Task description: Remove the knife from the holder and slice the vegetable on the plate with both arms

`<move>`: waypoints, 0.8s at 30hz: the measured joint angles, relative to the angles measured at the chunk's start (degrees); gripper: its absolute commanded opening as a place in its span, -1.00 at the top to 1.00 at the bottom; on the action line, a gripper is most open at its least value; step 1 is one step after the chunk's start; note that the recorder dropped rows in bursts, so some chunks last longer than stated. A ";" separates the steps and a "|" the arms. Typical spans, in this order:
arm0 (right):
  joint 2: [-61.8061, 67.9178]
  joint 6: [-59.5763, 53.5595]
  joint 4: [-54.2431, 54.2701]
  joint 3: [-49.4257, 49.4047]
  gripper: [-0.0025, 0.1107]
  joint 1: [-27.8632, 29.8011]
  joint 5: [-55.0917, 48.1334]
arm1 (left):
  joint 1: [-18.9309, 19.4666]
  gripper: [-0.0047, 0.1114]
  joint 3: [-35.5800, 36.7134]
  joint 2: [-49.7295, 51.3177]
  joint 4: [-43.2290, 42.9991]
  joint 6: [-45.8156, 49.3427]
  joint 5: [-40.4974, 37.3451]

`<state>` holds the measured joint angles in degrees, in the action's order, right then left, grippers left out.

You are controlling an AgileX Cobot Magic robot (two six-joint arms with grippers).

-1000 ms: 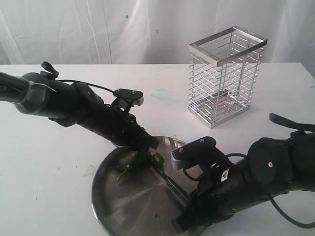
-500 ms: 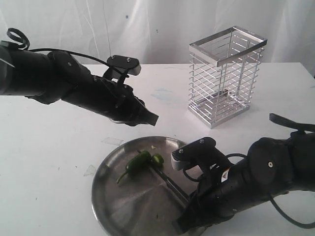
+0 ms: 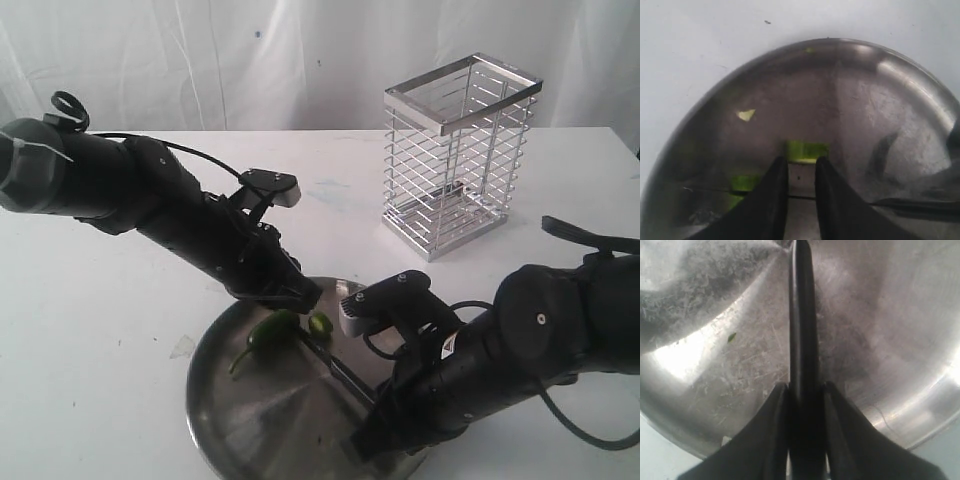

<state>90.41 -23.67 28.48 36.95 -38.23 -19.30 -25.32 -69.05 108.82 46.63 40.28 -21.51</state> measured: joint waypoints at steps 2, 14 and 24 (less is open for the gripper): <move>0.00 0.00 0.00 0.39 0.96 0.00 0.00 | 0.00 0.47 0.00 0.00 0.00 0.78 -1.50; 0.28 0.00 -0.13 0.58 0.96 0.00 0.00 | 0.00 0.47 0.00 0.00 -0.20 2.01 -6.78; 1.05 -0.23 -0.13 0.63 0.96 0.00 0.21 | -0.24 0.47 0.00 0.65 -0.20 2.01 -6.25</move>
<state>91.46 -23.90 28.35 37.58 -38.23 -19.09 -25.56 -69.05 109.47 46.43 42.29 -27.76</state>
